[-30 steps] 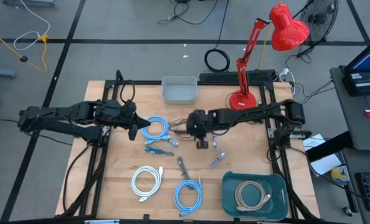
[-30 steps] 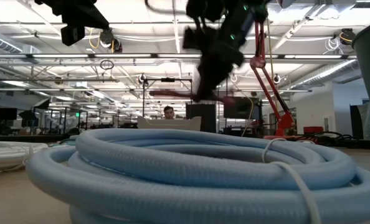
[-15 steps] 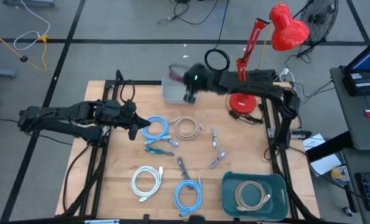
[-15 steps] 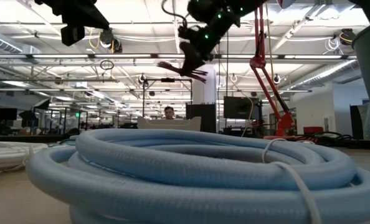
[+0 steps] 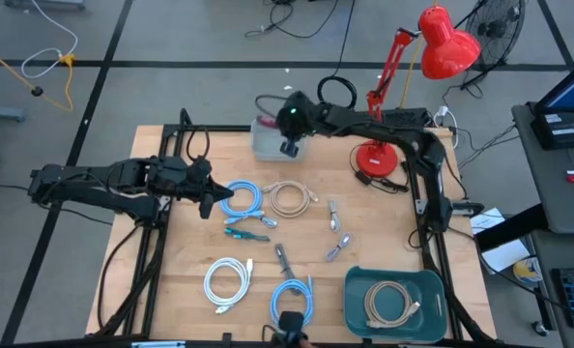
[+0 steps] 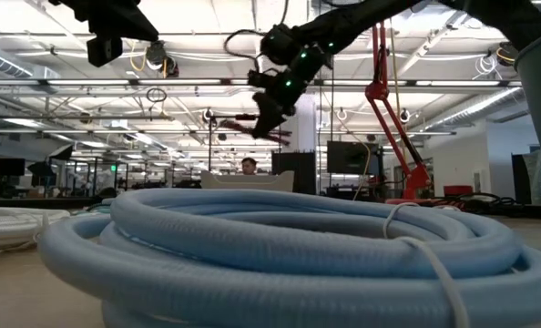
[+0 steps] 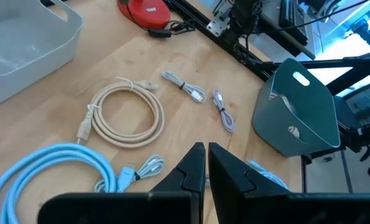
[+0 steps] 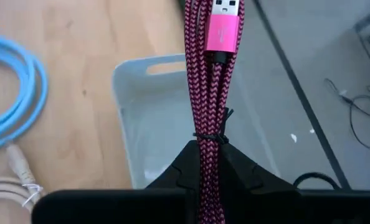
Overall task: Pick & Place USB Port
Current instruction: Put the the pink usb cable into the gray bin, then put the white usb cable into the gray bin
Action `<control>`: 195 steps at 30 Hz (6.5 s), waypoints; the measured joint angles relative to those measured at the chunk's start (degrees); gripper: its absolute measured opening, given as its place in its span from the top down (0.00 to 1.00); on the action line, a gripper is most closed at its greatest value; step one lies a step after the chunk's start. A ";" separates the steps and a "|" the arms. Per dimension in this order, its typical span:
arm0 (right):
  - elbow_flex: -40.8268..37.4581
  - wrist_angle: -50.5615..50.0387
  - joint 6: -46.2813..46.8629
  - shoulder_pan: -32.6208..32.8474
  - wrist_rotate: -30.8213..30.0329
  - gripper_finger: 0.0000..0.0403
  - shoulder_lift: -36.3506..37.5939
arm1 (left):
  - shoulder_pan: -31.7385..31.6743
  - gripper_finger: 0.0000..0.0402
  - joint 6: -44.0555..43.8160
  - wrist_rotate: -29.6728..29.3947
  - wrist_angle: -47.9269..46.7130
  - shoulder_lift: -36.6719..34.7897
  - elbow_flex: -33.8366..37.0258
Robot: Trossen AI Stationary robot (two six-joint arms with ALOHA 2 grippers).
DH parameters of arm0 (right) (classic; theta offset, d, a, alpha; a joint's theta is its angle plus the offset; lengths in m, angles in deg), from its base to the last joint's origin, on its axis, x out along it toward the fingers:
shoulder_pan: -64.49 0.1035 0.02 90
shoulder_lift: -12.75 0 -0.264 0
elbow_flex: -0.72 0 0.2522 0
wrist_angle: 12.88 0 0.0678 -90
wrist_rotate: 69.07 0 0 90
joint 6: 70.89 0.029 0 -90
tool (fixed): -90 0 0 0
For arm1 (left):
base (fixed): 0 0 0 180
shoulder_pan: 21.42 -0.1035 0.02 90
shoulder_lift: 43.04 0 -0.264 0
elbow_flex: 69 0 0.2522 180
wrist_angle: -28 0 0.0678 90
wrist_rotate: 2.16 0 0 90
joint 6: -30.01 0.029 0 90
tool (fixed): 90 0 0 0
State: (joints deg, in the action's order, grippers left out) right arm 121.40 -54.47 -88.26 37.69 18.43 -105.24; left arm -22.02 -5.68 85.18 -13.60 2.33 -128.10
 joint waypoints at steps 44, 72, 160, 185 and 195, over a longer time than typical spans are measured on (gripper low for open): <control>4.54 -5.54 -7.79 1.64 -2.82 0.80 -7.50 | 8.63 0.95 -6.61 -6.95 -1.19 0.01 0.00; -4.13 -23.81 23.84 26.67 -3.30 0.81 19.81 | 4.42 0.95 -0.61 -8.85 -2.20 0.01 0.00; -46.15 -13.72 88.94 22.00 6.05 0.62 33.51 | 7.18 0.95 9.24 2.60 -8.41 0.38 0.02; -47.98 -4.75 84.21 21.64 5.73 0.54 19.00 | 7.23 0.95 7.12 3.86 -8.47 0.38 0.02; -48.09 -4.76 83.84 21.63 5.47 0.74 18.93 | 7.50 0.95 7.34 4.07 -8.80 0.36 0.02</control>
State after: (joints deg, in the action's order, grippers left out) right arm 73.31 -59.22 -4.42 59.32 23.90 -86.31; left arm -14.52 1.66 89.25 -22.40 2.69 -128.08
